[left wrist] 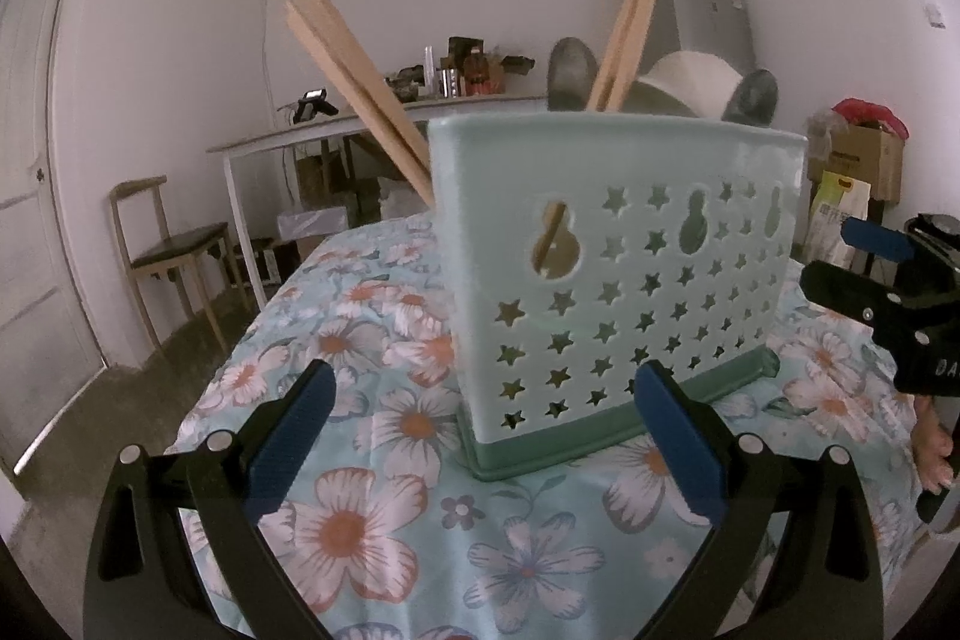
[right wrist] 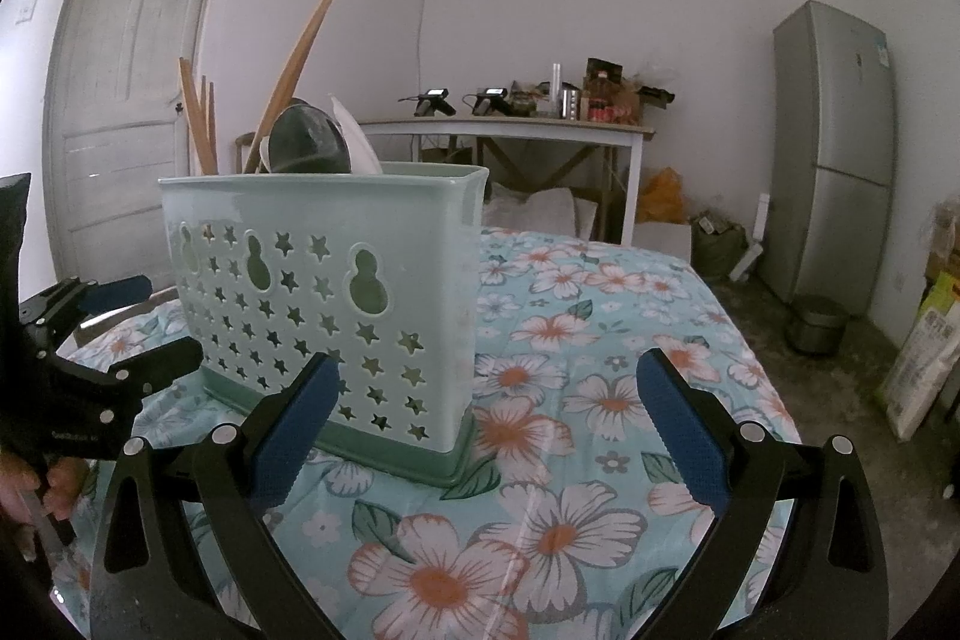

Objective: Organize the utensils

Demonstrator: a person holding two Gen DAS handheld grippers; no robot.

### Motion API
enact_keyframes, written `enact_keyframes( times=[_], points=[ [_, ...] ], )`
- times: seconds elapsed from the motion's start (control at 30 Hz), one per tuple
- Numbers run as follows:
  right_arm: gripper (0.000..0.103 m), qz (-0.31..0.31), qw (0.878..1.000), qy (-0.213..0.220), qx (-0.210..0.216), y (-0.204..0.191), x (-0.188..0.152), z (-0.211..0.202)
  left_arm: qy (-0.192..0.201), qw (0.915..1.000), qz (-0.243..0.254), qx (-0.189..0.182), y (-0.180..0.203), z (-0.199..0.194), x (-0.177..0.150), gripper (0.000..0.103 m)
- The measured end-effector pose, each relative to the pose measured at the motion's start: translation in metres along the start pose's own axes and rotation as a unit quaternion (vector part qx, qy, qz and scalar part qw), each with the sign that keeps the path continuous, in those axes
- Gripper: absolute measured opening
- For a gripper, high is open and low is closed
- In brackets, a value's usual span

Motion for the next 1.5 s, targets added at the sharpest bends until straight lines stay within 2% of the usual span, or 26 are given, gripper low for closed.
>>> enact_keyframes(
  times=[0.3, 0.7, 0.97, 1.03, 1.17, 1.4, 1.5],
  points=[
    [0.095, -0.001, 1.000, 0.000, -0.001, 0.001, 0.002, -0.003, -0.006, 0.9999, -0.011, -0.003, -0.017, 0.014, 0.003, 0.098],
    [0.095, -0.001, 1.000, 0.001, -0.001, 0.001, 0.003, -0.005, 0.004, 1.0000, 0.003, 0.007, -0.017, 0.019, 0.007, 0.098],
    [0.095, -0.001, 1.000, 0.001, -0.002, 0.000, 0.003, -0.005, 0.001, 1.0000, 0.001, 0.006, -0.007, 0.018, 0.002, 0.098],
    [0.095, -0.002, 1.000, 0.001, -0.003, 0.000, 0.004, -0.006, -0.004, 1.0000, -0.003, 0.007, 0.005, 0.012, -0.002, 0.098],
    [0.095, -0.001, 1.000, 0.001, -0.002, -0.001, 0.003, -0.005, -0.001, 0.9999, -0.010, 0.011, 0.003, 0.012, -0.001, 0.098],
    [0.095, -0.001, 1.000, 0.001, -0.003, -0.001, 0.004, -0.006, 0.024, 0.9987, 0.034, 0.031, 0.017, 0.007, -0.003, 0.098],
    [0.095, 0.000, 1.000, 0.000, -0.002, -0.001, 0.004, -0.006, 0.028, 0.9986, 0.034, 0.029, 0.018, 0.007, -0.003, 0.098]
  ],
)
Point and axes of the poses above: each gripper's, at about its wrist camera, not at the fingertips, and z roughly the way its jaws point, y to its right, x to its top, the point moved 10 cm from there along z, roughly the way its jaws point, and after that the axes turned 1 degree about z, right-handed, at the moved point
